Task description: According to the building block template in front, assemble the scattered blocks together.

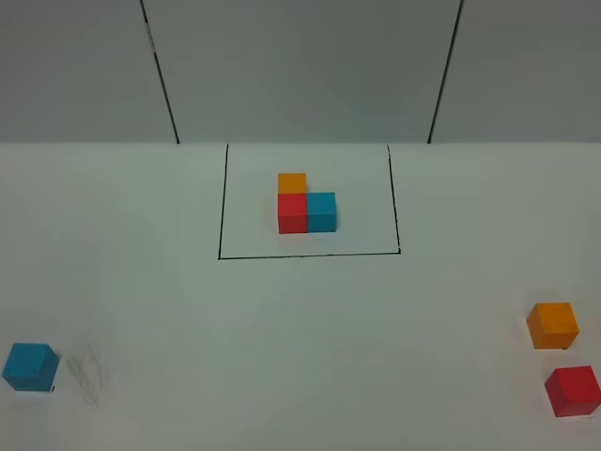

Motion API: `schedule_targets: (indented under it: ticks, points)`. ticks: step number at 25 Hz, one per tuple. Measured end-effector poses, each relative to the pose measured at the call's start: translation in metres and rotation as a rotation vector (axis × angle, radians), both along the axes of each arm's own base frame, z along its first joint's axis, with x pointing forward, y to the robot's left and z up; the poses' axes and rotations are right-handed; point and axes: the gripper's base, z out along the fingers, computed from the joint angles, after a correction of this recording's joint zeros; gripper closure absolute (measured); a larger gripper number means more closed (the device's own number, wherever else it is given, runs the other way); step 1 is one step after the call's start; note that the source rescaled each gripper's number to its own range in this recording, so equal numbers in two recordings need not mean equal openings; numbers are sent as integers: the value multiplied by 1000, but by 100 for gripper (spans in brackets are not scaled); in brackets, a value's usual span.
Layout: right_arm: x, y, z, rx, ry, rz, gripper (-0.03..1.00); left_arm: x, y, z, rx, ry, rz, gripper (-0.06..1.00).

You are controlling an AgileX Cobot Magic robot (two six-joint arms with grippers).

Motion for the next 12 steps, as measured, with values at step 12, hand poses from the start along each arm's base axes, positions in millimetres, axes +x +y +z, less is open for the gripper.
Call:
schedule_targets:
  ticks: [12]
  points:
    - [0, 0, 0, 0, 0, 0, 43, 0, 0, 0, 0, 0, 0, 24]
